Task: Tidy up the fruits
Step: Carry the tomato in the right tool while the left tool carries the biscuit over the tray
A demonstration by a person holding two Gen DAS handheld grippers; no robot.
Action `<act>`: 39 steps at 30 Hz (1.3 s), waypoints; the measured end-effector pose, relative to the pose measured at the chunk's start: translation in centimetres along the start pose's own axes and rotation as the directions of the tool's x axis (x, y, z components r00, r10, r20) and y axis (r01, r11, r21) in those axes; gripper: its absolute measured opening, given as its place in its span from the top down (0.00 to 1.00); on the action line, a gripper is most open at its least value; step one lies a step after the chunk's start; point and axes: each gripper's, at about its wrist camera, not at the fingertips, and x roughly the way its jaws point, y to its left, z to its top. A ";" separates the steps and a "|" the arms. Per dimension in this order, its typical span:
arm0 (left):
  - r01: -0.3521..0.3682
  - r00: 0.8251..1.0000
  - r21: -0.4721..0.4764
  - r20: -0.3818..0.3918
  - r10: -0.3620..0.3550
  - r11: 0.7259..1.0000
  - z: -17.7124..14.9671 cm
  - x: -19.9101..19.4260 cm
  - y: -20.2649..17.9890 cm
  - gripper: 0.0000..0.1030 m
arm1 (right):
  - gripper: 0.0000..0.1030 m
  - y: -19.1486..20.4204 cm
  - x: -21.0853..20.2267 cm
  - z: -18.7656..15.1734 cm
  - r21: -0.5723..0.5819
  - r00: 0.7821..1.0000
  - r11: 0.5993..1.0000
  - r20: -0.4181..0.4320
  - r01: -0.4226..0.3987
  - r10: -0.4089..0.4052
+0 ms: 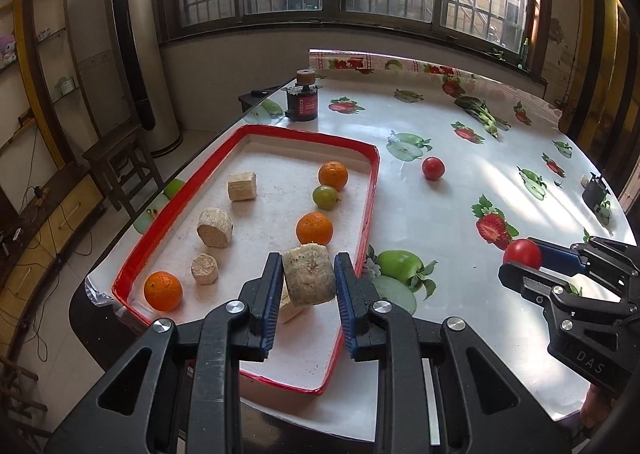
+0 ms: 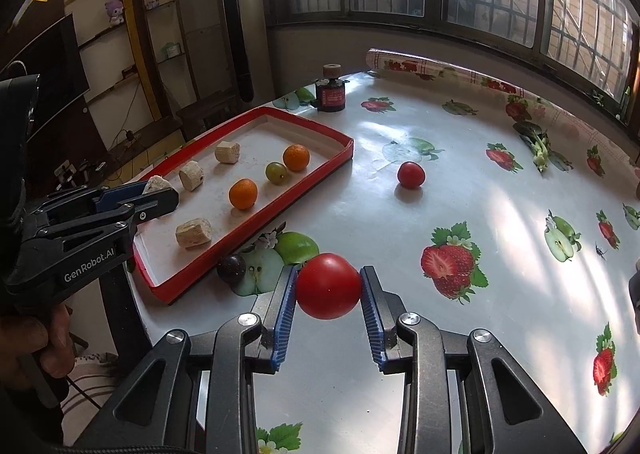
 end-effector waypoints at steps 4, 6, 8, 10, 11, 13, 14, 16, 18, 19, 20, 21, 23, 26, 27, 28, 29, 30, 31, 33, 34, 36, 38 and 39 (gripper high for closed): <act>-0.007 1.000 -0.011 0.003 0.007 1.000 0.0 0.0 0.8 0.77 | 0.69 1.0 0.4 0.6 -0.021 1.000 1.000 0.001 -0.001 0.001; -0.012 1.000 -0.015 0.004 0.012 1.000 0.0 0.1 1.1 0.77 | 0.69 1.4 0.6 0.9 -0.031 1.000 1.000 0.003 0.000 0.000; -0.017 1.000 -0.018 0.005 0.017 1.000 0.0 0.1 1.4 0.77 | 0.69 1.8 0.8 1.1 -0.039 1.000 0.999 0.004 -0.002 0.002; -0.021 1.000 -0.021 0.007 0.021 1.000 0.1 0.2 1.6 0.77 | 0.69 2.2 1.0 1.3 -0.047 1.000 0.999 0.004 -0.003 0.003; -0.024 1.000 -0.022 0.008 0.024 0.999 0.1 0.2 1.8 0.77 | 0.69 2.3 1.2 1.5 -0.051 1.000 0.999 0.004 -0.004 0.004; -0.029 1.000 -0.025 0.009 0.029 0.999 0.1 0.2 2.0 0.77 | 0.69 2.6 1.4 1.7 -0.056 1.000 0.998 0.004 -0.006 0.006; -0.033 0.999 -0.026 0.010 0.033 0.999 0.1 0.1 2.2 0.77 | 0.69 2.7 1.5 1.8 -0.058 1.000 0.998 0.004 -0.008 0.008; -0.038 0.999 -0.029 0.009 0.039 0.999 0.1 0.2 2.4 0.77 | 0.69 2.9 1.7 2.0 -0.063 1.000 0.998 0.005 -0.010 0.011; -0.041 0.999 -0.034 0.008 0.041 0.999 0.2 0.3 2.7 0.77 | 0.69 3.1 2.0 2.2 -0.067 1.000 0.998 0.004 -0.014 0.014; -0.042 0.999 -0.036 0.007 0.042 0.998 0.2 0.4 2.8 0.77 | 0.69 3.1 2.2 2.3 -0.069 1.000 0.998 0.003 -0.016 0.016; -0.041 0.999 -0.038 0.005 0.041 0.998 0.3 0.5 2.9 0.77 | 0.69 3.2 2.3 2.5 -0.069 1.000 0.997 0.003 -0.018 0.018; -0.038 0.999 -0.041 0.002 0.038 0.998 0.3 0.6 3.1 0.77 | 0.69 3.2 2.5 2.6 -0.069 1.000 0.997 0.002 -0.020 0.021; -0.038 0.999 -0.045 -0.005 0.038 0.998 0.4 1.0 3.4 0.77 | 0.69 3.3 2.9 2.9 -0.069 1.000 0.997 0.001 -0.028 0.028; -0.030 0.999 -0.060 -0.014 0.029 0.998 0.8 1.4 4.2 0.77 | 0.69 3.2 3.8 3.7 -0.054 0.999 0.997 -0.005 -0.054 0.054; -0.027 1.000 -0.065 -0.017 0.026 0.997 1.0 1.6 4.5 0.77 | 0.69 3.0 4.1 4.1 -0.048 0.998 0.997 -0.005 -0.061 0.061; -0.024 1.000 -0.071 -0.020 0.022 0.997 1.3 1.9 4.8 0.77 | 0.69 3.0 4.4 4.5 -0.043 0.998 0.997 -0.003 -0.064 0.064; -0.019 1.000 -0.076 -0.022 0.017 0.997 1.6 2.1 5.1 0.77 | 0.69 2.9 4.7 4.9 -0.039 0.998 0.997 -0.001 -0.070 0.070; -0.010 1.000 -0.083 -0.025 0.008 0.996 2.0 2.4 5.5 0.77 | 0.69 2.8 5.1 5.4 -0.033 0.997 0.996 0.000 -0.078 0.078; 0.004 1.000 -0.094 -0.028 -0.006 0.996 2.4 2.7 5.9 0.77 | 0.69 2.7 5.6 5.9 -0.028 0.996 0.996 -0.001 -0.085 0.085; 0.022 0.999 -0.109 -0.031 -0.026 0.994 3.5 3.4 6.7 0.77 | 0.69 2.5 6.6 7.1 -0.012 0.995 0.995 -0.002 -0.100 0.100; 0.024 0.999 -0.111 -0.033 -0.028 0.994 4.1 3.8 7.0 0.77 | 0.69 2.4 7.1 7.7 -0.002 0.994 0.994 -0.001 -0.109 0.109; 0.032 0.999 -0.116 -0.035 -0.036 0.993 5.5 4.8 7.5 0.77 | 0.69 2.0 8.4 9.1 0.023 0.992 0.992 -0.001 -0.127 0.127; 0.028 0.998 -0.120 -0.046 -0.033 0.992 6.9 6.2 8.0 0.77 | 0.69 1.8 10.0 10.6 0.047 0.989 0.988 -0.007 -0.147 0.147; 0.033 0.998 -0.125 -0.056 -0.040 0.992 7.6 7.1 8.2 0.77 | 0.69 1.8 10.9 11.4 0.060 0.987 0.986 -0.012 -0.157 0.158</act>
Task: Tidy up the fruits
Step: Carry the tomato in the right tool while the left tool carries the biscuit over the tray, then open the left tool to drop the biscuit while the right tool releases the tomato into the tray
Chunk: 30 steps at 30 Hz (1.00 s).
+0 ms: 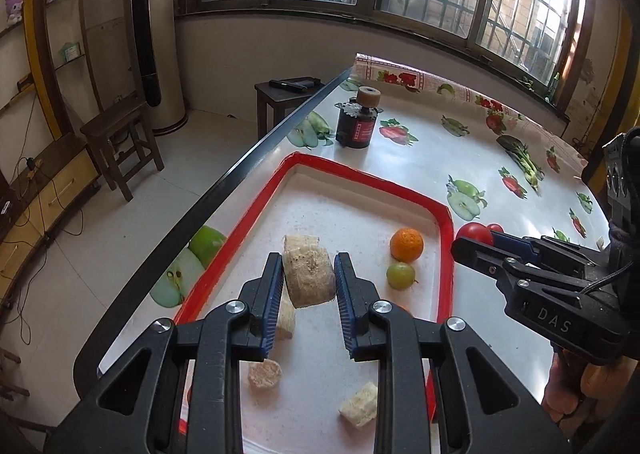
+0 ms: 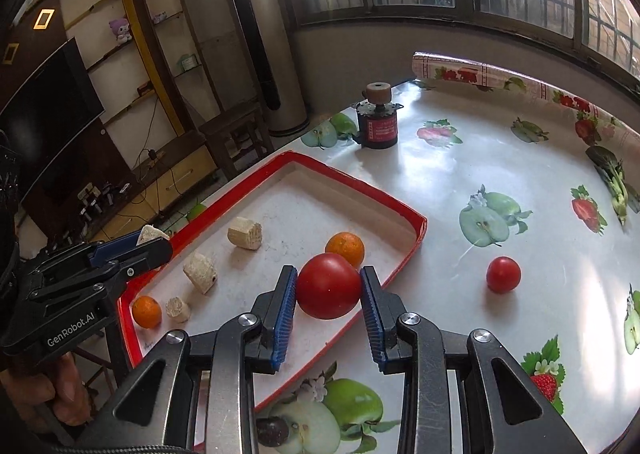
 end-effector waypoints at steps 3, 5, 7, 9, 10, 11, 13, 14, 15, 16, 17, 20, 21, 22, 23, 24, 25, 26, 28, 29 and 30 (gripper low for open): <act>0.005 0.999 -0.017 -0.040 -0.006 1.000 2.1 2.8 0.5 0.77 | 0.69 -0.2 2.6 2.0 0.020 1.000 1.000 -0.017 -0.015 0.015; 0.014 0.998 -0.022 -0.065 -0.015 1.000 3.2 4.5 0.5 0.77 | 0.69 -0.4 4.4 3.0 0.025 1.000 1.000 -0.029 -0.005 0.006; 0.009 0.996 -0.027 -0.091 -0.011 1.000 4.0 6.2 0.4 0.77 | 0.69 -0.6 5.9 3.8 0.031 0.999 0.999 -0.046 -0.004 0.005; 0.003 0.993 -0.031 -0.117 -0.007 1.000 4.6 7.8 0.3 0.77 | 0.69 -0.8 7.4 4.3 0.029 0.998 1.000 -0.061 0.007 -0.005; -0.002 0.992 -0.030 -0.128 -0.002 1.000 4.7 8.5 0.2 0.77 | 0.69 -1.0 8.0 4.5 0.027 0.997 1.000 -0.072 0.010 -0.008; -0.005 0.990 -0.029 -0.142 0.001 1.000 4.8 9.2 0.1 0.77 | 0.69 -1.2 8.7 4.6 0.027 0.997 1.000 -0.082 0.013 -0.011; -0.006 0.987 -0.029 -0.158 0.001 1.000 4.8 10.2 0.0 0.77 | 0.69 -1.5 9.8 4.7 0.026 0.994 0.999 -0.103 0.022 -0.020; -0.009 0.986 -0.024 -0.166 0.005 1.000 4.8 10.6 -0.1 0.77 | 0.69 -1.7 10.2 4.7 0.029 0.994 0.999 -0.108 0.024 -0.021; -0.012 0.985 -0.023 -0.174 0.008 1.000 4.7 11.0 -0.1 0.77 | 0.69 -1.9 10.6 4.6 0.029 0.993 0.999 -0.114 0.023 -0.020; -0.013 0.983 -0.022 -0.183 0.009 1.000 4.6 11.4 -0.1 0.77 | 0.69 -2.1 10.9 4.6 0.029 0.993 0.999 -0.119 0.023 -0.020; -0.016 0.981 -0.020 -0.193 0.011 1.000 4.5 11.8 -0.1 0.77 | 0.69 -2.2 11.2 4.5 0.027 0.992 0.999 -0.123 0.025 -0.021; -0.024 0.974 -0.019 -0.226 0.020 1.000 4.2 13.0 -0.1 0.77 | 0.68 -2.4 12.0 4.3 0.024 0.990 0.999 -0.141 0.021 -0.018; -0.027 0.972 -0.022 -0.235 0.021 0.999 4.1 13.4 0.0 0.77 | 0.68 -2.4 12.3 4.2 0.024 0.989 0.999 -0.146 0.021 -0.018; -0.026 0.973 -0.024 -0.231 0.019 0.999 4.0 13.5 0.0 0.77 | 0.68 -2.5 12.5 4.0 0.023 0.988 1.000 -0.151 0.021 -0.017; -0.029 0.973 -0.018 -0.228 0.024 0.999 3.9 13.4 -0.1 0.77 | 0.66 -2.4 12.5 4.0 0.022 0.988 1.000 -0.153 0.017 -0.014; -0.038 0.972 -0.013 -0.231 0.034 0.999 4.0 13.4 -0.2 0.76 | 0.66 -2.5 12.5 3.9 0.020 0.988 1.000 -0.152 0.014 -0.011; -0.045 0.971 -0.012 -0.233 0.041 0.999 4.0 13.3 -0.2 0.72 | 0.66 -2.4 12.5 3.8 0.018 0.988 1.000 -0.152 0.010 -0.008; -0.049 0.971 -0.009 -0.233 0.046 0.999 4.0 13.2 -0.3 0.65 | 0.65 -2.4 12.4 3.8 0.015 0.988 1.000 -0.152 0.009 -0.007; -0.056 0.974 -0.002 -0.218 0.054 0.998 4.0 12.8 -0.4 0.54 | 0.64 -2.2 12.0 3.8 0.005 0.989 1.000 -0.145 0.008 -0.007; -0.062 0.976 0.000 -0.210 0.061 0.998 4.1 12.6 -0.4 0.49 | 0.59 -2.2 11.6 3.7 0.000 0.990 1.000 -0.141 0.007 -0.007; -0.064 0.977 -0.002 -0.203 0.062 0.998 4.1 12.3 -0.5 0.48 | 0.56 -2.2 11.3 3.7 0.000 0.991 1.000 -0.135 0.006 -0.006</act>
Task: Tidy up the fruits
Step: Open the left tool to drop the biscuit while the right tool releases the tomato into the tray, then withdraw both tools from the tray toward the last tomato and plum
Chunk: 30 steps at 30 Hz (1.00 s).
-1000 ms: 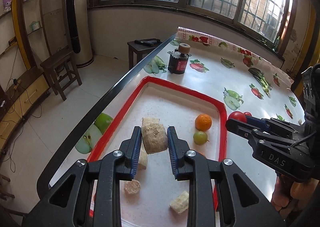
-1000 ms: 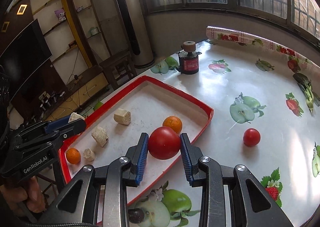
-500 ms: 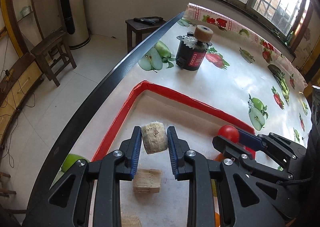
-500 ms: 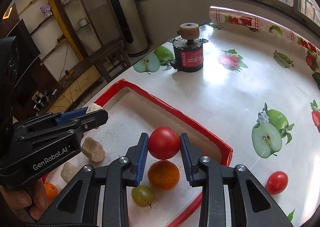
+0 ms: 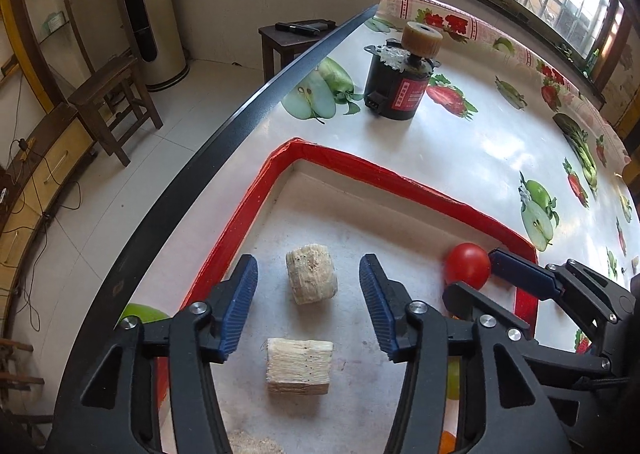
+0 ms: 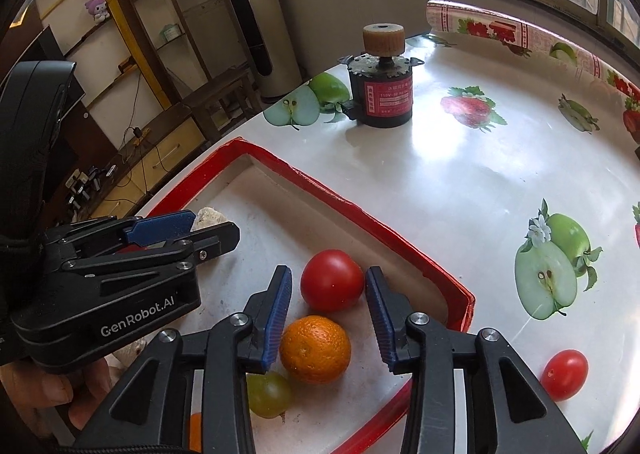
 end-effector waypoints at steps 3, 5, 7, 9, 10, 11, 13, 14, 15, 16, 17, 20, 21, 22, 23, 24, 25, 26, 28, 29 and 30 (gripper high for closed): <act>0.012 1.000 -0.008 0.018 -0.012 1.000 -0.3 -1.2 0.2 0.48 | 0.52 -0.1 -1.5 -0.3 0.000 1.000 1.000 0.028 -0.002 0.002; 0.021 0.999 -0.011 0.035 -0.021 1.000 -0.7 -2.3 0.2 0.48 | 0.52 -0.4 -2.8 -0.6 0.005 0.999 1.000 0.046 -0.012 0.011; 0.034 0.998 -0.012 0.055 -0.034 0.999 -1.2 -3.6 0.2 0.48 | 0.52 -0.7 -4.2 -1.1 0.010 0.998 1.000 0.066 -0.014 0.013; 0.053 0.996 -0.017 0.075 -0.052 0.998 -1.9 -5.1 0.0 0.48 | 0.52 -1.2 -5.7 -1.8 0.015 0.996 1.000 0.086 -0.014 0.013; 0.065 0.994 -0.018 0.085 -0.063 0.998 -2.2 -5.8 -0.2 0.48 | 0.52 -1.4 -6.4 -2.1 0.018 0.995 1.000 0.095 -0.015 0.013; 0.075 0.993 -0.019 0.094 -0.073 0.997 -2.7 -6.5 -0.3 0.48 | 0.52 -1.7 -7.1 -2.4 0.022 0.995 1.000 0.101 -0.015 0.013; 0.095 0.990 -0.020 0.108 -0.092 0.995 -3.4 -7.7 -0.8 0.48 | 0.52 -2.3 -8.5 -3.1 0.029 0.993 0.999 0.114 -0.014 0.011; 0.105 0.988 -0.021 0.115 -0.102 0.994 -3.9 -8.3 -1.1 0.48 | 0.52 -2.6 -9.0 -3.4 0.029 0.993 1.000 0.119 -0.012 0.008; 0.114 0.987 -0.024 0.119 -0.110 0.993 -4.4 -8.8 -1.4 0.48 | 0.51 -2.8 -9.6 -3.8 0.027 0.992 1.000 0.122 -0.009 0.005; 0.123 0.985 -0.025 0.122 -0.119 0.992 -4.9 -9.2 -1.7 0.48 | 0.51 -3.0 -10.0 -4.2 0.026 0.992 1.000 0.124 -0.004 0.001; 0.128 0.984 -0.022 0.125 -0.124 0.992 -5.3 -9.6 -2.1 0.48 | 0.51 -3.2 -10.5 -4.6 0.024 0.992 1.000 0.126 0.000 -0.003; 0.144 0.982 -0.015 0.124 -0.141 0.989 -6.9 -10.6 -3.1 0.48 | 0.51 -3.9 -11.7 -5.6 0.022 0.992 1.000 0.125 0.010 -0.012; 0.152 0.981 -0.018 0.121 -0.149 0.988 -7.4 -10.8 -3.4 0.48 | 0.51 -4.1 -12.1 -5.9 0.022 0.992 1.000 0.125 0.011 -0.013; 0.163 0.980 -0.023 0.120 -0.159 0.986 -7.9 -11.1 -3.6 0.48 | 0.51 -4.4 -12.4 -6.3 0.022 0.992 1.000 0.128 0.013 -0.015; 0.173 0.979 -0.023 0.117 -0.169 0.985 -8.3 -11.3 -3.9 0.48 | 0.51 -4.7 -12.8 -6.6 0.021 0.991 1.000 0.130 0.016 -0.019; 0.177 0.978 -0.023 0.118 -0.173 0.984 -8.8 -11.6 -4.1 0.48 | 0.51 -4.8 -13.1 -6.8 0.021 0.991 1.000 0.131 0.018 -0.021; 0.177 0.978 -0.023 0.119 -0.173 0.984 -9.3 -11.9 -4.4 0.48 | 0.51 -5.0 -13.4 -7.0 0.021 0.991 1.000 0.132 0.017 -0.019; 0.181 0.977 -0.021 0.120 -0.177 0.983 -9.7 -12.2 -4.7 0.48 | 0.51 -5.3 -13.6 -7.2 0.020 0.991 1.000 0.133 0.017 -0.019; 0.186 0.976 -0.016 0.121 -0.183 0.982 -10.4 -12.8 -5.2 0.48 | 0.51 -5.6 -14.1 -7.7 0.020 0.990 1.000 0.136 0.022 -0.025; 0.190 0.975 -0.013 0.122 -0.187 0.982 -10.8 -13.0 -5.5 0.48 | 0.51 -5.8 -14.4 -8.0 0.021 0.990 1.000 0.137 0.022 -0.025; 0.195 0.974 -0.010 0.123 -0.193 0.981 -11.2 -13.3 -5.7 0.48 | 0.51 -6.0 -14.6 -8.2 0.022 0.990 1.000 0.138 0.021 -0.024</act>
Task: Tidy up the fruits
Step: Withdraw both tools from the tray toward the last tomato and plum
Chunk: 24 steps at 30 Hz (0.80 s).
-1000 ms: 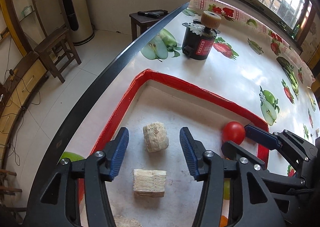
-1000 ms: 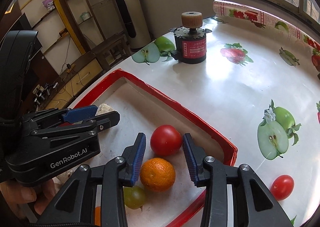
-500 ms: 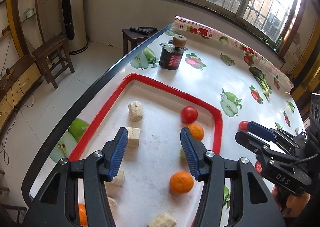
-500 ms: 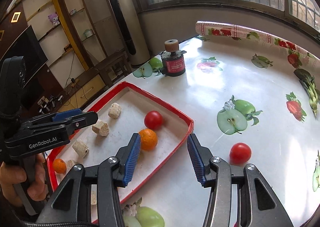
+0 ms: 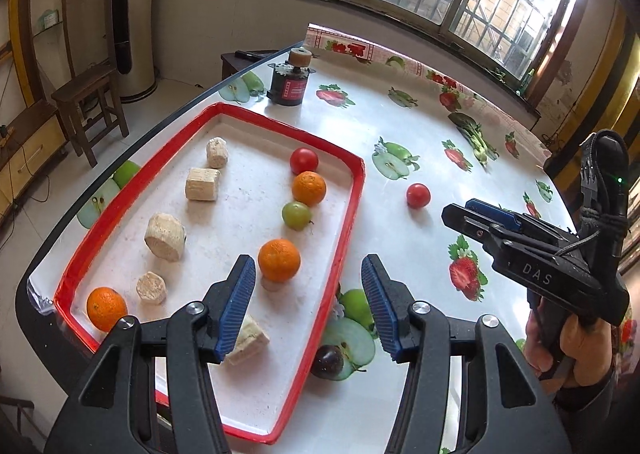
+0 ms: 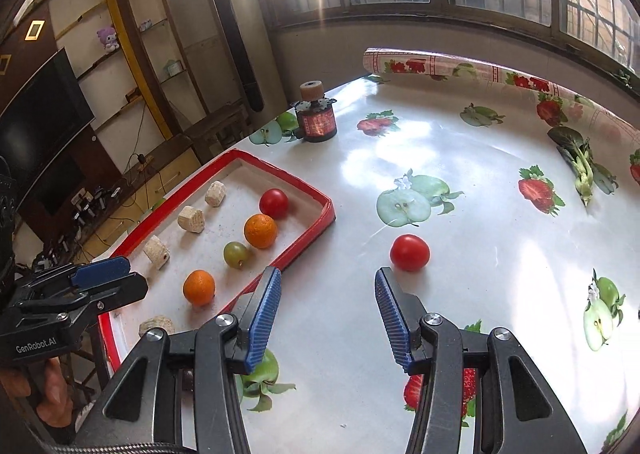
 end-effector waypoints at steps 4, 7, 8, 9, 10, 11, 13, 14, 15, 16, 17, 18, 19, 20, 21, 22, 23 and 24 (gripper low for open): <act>0.032 0.999 0.006 -0.007 -0.032 0.999 -1.6 -1.0 -1.2 0.48 | 0.51 -0.8 -1.0 -0.7 0.002 1.000 1.000 0.005 0.003 -0.003; 0.052 0.999 0.013 -0.015 -0.051 0.999 -3.0 -1.6 -2.1 0.48 | 0.51 -1.3 -1.6 -1.3 0.005 1.000 1.000 0.006 0.005 -0.005; 0.060 0.998 0.016 -0.021 -0.060 0.998 -3.6 -1.7 -2.4 0.48 | 0.51 -1.5 -1.8 -1.6 0.005 1.000 1.000 0.007 0.007 -0.007; 0.065 0.998 0.018 -0.027 -0.064 0.998 -4.2 -1.8 -2.7 0.48 | 0.51 -1.7 -1.9 -1.7 0.006 1.000 1.000 0.007 0.008 -0.008; 0.067 0.997 0.021 -0.036 -0.066 0.998 -4.8 -1.8 -3.0 0.48 | 0.51 -1.9 -2.0 -1.8 0.007 1.000 1.000 0.007 0.012 -0.012; 0.069 0.997 0.024 -0.046 -0.068 0.997 -5.4 -1.7 -3.2 0.48 | 0.51 -2.2 -2.0 -2.0 0.009 1.000 1.000 0.006 0.017 -0.017; 0.065 0.996 0.027 -0.064 -0.063 0.998 -6.6 -1.3 -3.5 0.48 | 0.51 -2.7 -2.1 -2.3 0.014 1.000 1.000 0.005 0.020 -0.020; 0.057 0.995 0.029 -0.081 -0.054 0.998 -7.1 -0.9 -3.6 0.48 | 0.51 -3.0 -2.1 -2.3 0.019 1.000 1.000 0.004 0.021 -0.021; 0.050 0.994 0.030 -0.099 -0.047 0.998 -7.6 -0.4 -3.7 0.48 | 0.51 -3.3 -2.1 -2.4 0.022 1.000 1.000 0.004 0.022 -0.022; 0.040 0.993 0.029 -0.116 -0.037 0.999 -8.0 0.1 -3.6 0.48 | 0.51 -3.5 -2.1 -2.5 0.025 1.000 0.999 0.005 0.023 -0.023; 0.029 0.991 0.027 -0.133 -0.025 0.999 -8.3 0.7 -3.5 0.48 | 0.51 -3.7 -2.1 -2.6 0.029 1.000 0.999 0.005 0.023 -0.024; 0.020 0.989 0.022 -0.146 -0.016 1.000 -8.6 1.1 -3.4 0.48 | 0.51 -3.9 -2.0 -2.6 0.032 1.000 0.999 0.005 0.022 -0.023; 0.011 0.988 0.015 -0.153 -0.009 1.000 -8.7 1.5 -3.3 0.48 | 0.51 -4.1 -2.0 -2.7 0.034 1.000 0.999 0.006 0.021 -0.021; 0.000 0.988 0.010 -0.156 0.002 1.000 -8.8 1.8 -3.1 0.48 | 0.51 -4.3 -1.9 -2.7 0.036 1.000 0.999 0.006 0.020 -0.020; -0.014 0.988 0.006 -0.156 0.015 1.000 -8.7 2.0 -2.9 0.48 | 0.51 -4.5 -1.8 -2.8 0.038 1.000 0.999 0.005 0.020 -0.021; -0.014 0.987 0.000 -0.157 0.013 1.000 -8.6 2.3 -2.7 0.48 | 0.51 -4.6 -1.5 -2.8 0.040 1.000 0.999 0.002 0.020 -0.020; -0.006 0.987 -0.006 -0.160 0.005 1.000 -8.5 2.6 -2.7 0.48 | 0.51 -4.9 -1.2 -2.8 0.044 1.000 0.999 -0.005 0.020 -0.020; -0.009 0.986 -0.010 -0.166 0.007 1.000 -8.5 2.8 -2.6 0.48 | 0.51 -5.1 -0.8 -2.8 0.049 1.000 0.999 -0.012 0.022 -0.021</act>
